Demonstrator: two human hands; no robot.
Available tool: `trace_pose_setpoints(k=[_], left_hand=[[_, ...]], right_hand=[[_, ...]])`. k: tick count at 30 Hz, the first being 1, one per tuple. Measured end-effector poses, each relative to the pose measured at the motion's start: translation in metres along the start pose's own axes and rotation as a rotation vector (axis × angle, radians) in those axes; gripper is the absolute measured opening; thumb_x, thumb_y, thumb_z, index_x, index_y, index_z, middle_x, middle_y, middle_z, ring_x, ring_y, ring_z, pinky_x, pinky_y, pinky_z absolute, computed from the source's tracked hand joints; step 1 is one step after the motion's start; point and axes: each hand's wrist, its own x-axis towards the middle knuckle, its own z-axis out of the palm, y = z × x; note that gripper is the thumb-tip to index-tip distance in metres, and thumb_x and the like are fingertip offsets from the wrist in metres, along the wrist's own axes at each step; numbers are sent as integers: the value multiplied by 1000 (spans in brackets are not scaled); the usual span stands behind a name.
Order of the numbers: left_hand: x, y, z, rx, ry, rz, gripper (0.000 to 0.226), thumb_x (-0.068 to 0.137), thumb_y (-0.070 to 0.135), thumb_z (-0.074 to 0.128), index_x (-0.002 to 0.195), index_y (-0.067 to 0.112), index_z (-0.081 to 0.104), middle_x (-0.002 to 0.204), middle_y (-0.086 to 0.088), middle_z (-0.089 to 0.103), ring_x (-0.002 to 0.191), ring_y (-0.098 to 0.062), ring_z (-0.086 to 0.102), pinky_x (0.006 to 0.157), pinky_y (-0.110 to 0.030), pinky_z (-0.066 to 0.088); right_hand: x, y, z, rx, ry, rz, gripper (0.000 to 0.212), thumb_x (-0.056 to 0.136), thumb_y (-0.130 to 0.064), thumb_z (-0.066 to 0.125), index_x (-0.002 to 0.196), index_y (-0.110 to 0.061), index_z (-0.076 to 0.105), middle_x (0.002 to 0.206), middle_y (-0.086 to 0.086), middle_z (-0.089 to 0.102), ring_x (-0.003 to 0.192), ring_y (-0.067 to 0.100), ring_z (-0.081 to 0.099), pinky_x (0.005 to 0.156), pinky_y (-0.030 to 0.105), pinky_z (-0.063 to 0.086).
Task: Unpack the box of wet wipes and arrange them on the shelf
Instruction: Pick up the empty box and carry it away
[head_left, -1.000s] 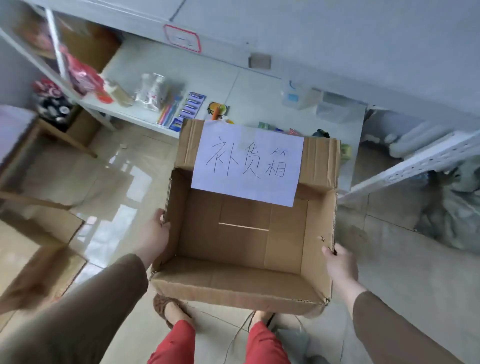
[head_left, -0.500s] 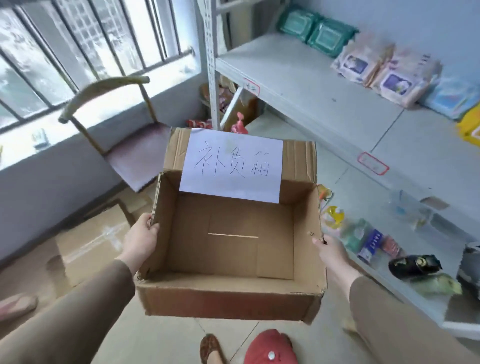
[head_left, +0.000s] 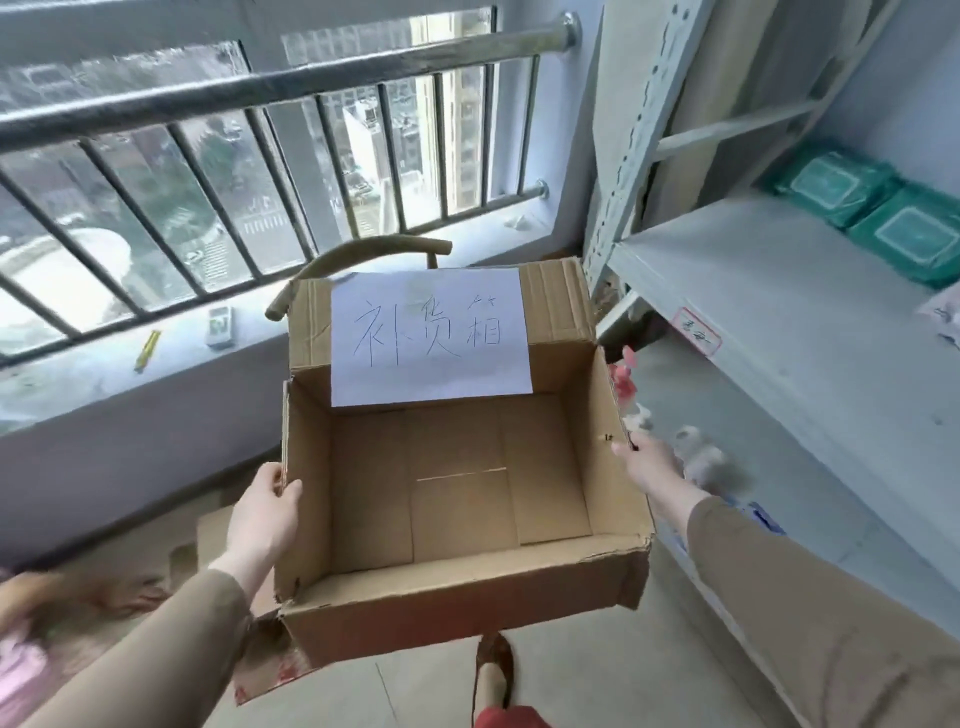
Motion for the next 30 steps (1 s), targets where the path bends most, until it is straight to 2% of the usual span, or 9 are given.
trace_pose_setpoints(k=[2,5,7,9,11,15,19,25,30], left_hand=[[26,9,-2,-26,19,-26,18,98,31,50,114,25,54,104,0,64,91,-27,60,80,-39,48],[63,19,0,-67,31,-65,17,99,30,52,115,24,54,103,0,64,92,-27,60,81,-39,47],[90,23,6,-92,30,-81,20,99,31,53,117,24,54,105,-1,65,92,-27,61,82,-39,49],[117,28,12,-115,23,-97,20,98,32,55,117,25,54,106,-2,65,92,-27,62,84,-42,52],[143,32,20,-138,15,-106,21,98,33,55,118,27,54,107,-1,65,93,-25,63,84,-42,52],[180,43,39,-162,1,-123,20,98,31,55,118,27,54,107,0,65,95,-22,62,82,-39,50],[205,52,55,-145,-9,-163,22,99,30,54,120,25,53,105,1,63,93,-23,61,80,-36,47],[230,55,76,-103,-17,-236,22,99,30,54,120,24,52,105,0,62,92,-27,61,80,-38,47],[236,57,86,-98,-15,-279,19,99,31,52,118,26,52,101,2,61,91,-26,61,81,-39,49]], right_hand=[[32,-39,1,27,-29,0,39,102,-38,50,133,-16,57,147,11,49,132,35,47,101,39,40],[83,-84,7,19,-45,-25,54,99,-47,49,147,-22,46,152,10,44,138,36,41,114,48,33],[115,-107,15,44,-53,-4,53,97,-47,49,145,-23,49,149,9,48,136,36,42,113,49,32],[141,-130,19,52,-48,-14,47,101,-38,51,143,-19,52,144,11,53,132,36,46,103,39,39],[169,-150,24,39,-58,-16,45,101,-36,51,142,-18,54,141,11,56,129,34,50,95,35,40],[220,-171,35,33,-103,-9,45,100,-40,51,138,-17,56,139,6,56,132,33,49,100,35,37],[296,-159,56,80,-132,-24,46,99,-36,54,139,-13,56,140,10,58,129,32,52,108,46,42],[310,-195,60,31,-170,21,43,104,-22,50,142,-4,50,143,15,53,134,36,46,108,43,36],[327,-201,66,43,-197,3,48,104,-29,49,147,-9,45,149,11,49,137,34,43,109,43,36]])
